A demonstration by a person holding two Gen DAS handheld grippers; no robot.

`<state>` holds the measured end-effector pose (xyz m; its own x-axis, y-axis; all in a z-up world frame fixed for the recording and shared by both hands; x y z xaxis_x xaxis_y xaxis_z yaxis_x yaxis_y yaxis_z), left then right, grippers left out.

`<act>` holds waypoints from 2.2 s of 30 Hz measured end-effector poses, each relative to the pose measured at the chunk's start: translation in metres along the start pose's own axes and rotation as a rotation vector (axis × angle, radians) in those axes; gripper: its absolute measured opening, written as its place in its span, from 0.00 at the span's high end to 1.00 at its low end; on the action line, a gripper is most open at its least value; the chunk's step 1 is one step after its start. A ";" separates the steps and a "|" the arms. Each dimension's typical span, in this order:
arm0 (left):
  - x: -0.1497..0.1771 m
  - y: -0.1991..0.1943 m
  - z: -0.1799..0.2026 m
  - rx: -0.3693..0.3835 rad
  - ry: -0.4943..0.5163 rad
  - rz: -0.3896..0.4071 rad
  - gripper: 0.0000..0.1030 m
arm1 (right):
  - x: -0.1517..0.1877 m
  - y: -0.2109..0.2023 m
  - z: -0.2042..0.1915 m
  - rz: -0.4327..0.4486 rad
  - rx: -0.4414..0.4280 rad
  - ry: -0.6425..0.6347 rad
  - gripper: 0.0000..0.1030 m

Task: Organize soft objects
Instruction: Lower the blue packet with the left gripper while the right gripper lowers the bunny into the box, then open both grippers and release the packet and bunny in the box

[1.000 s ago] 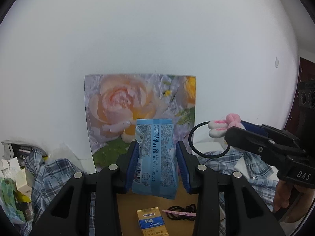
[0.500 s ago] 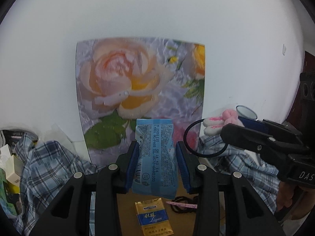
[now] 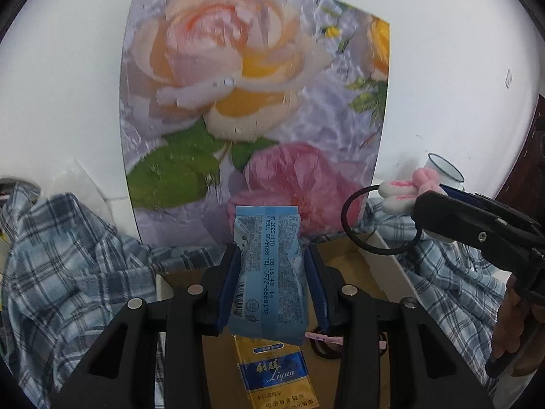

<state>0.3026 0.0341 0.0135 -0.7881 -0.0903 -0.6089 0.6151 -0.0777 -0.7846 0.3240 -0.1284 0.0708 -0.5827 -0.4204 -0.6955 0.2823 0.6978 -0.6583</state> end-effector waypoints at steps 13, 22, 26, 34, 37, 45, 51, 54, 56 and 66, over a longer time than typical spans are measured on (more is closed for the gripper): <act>0.008 0.031 0.004 0.058 -0.018 -0.086 0.60 | 0.013 0.028 0.011 -0.082 0.002 0.041 0.63; 0.006 0.033 0.006 0.073 -0.048 -0.076 0.01 | 0.011 0.025 0.008 -0.089 0.019 0.040 0.34; 0.004 0.025 0.003 0.118 -0.064 -0.044 0.00 | 0.011 0.025 0.007 -0.098 0.045 0.031 0.28; 0.005 0.030 0.003 0.041 -0.055 -0.052 0.00 | 0.010 0.022 0.018 -0.093 0.067 0.078 0.03; 0.006 0.029 0.001 0.022 -0.052 -0.049 0.00 | 0.009 0.017 0.022 -0.067 0.086 0.100 0.01; 0.004 0.023 0.000 -0.008 -0.044 -0.038 0.00 | 0.009 0.016 0.026 -0.084 0.113 0.105 0.01; 0.000 0.005 -0.002 -0.035 -0.046 -0.001 0.00 | 0.006 0.006 0.027 -0.052 0.125 0.120 0.01; -0.003 -0.004 -0.002 -0.031 -0.047 0.018 0.00 | 0.003 0.000 0.025 -0.043 0.130 0.115 0.01; -0.004 -0.011 -0.003 -0.033 -0.045 0.026 0.00 | 0.001 -0.003 0.022 -0.034 0.133 0.108 0.01; -0.011 -0.054 0.003 -0.042 -0.033 0.104 0.00 | -0.009 -0.029 0.002 0.023 0.147 0.064 0.01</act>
<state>0.2785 0.0359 0.0632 -0.7182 -0.1282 -0.6839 0.6917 -0.0247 -0.7217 0.3225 -0.1466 0.0955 -0.6210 -0.3645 -0.6939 0.4019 0.6120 -0.6811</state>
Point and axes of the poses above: each gripper's, at about its wrist camera, not at the fingertips, and y roughly the way its jaws point, z to its right, x to its underside, the point moved 3 cm from there along y, roughly the way its jaws point, and after that the axes turned 13 degrees about -z, right-handed, at the moved point
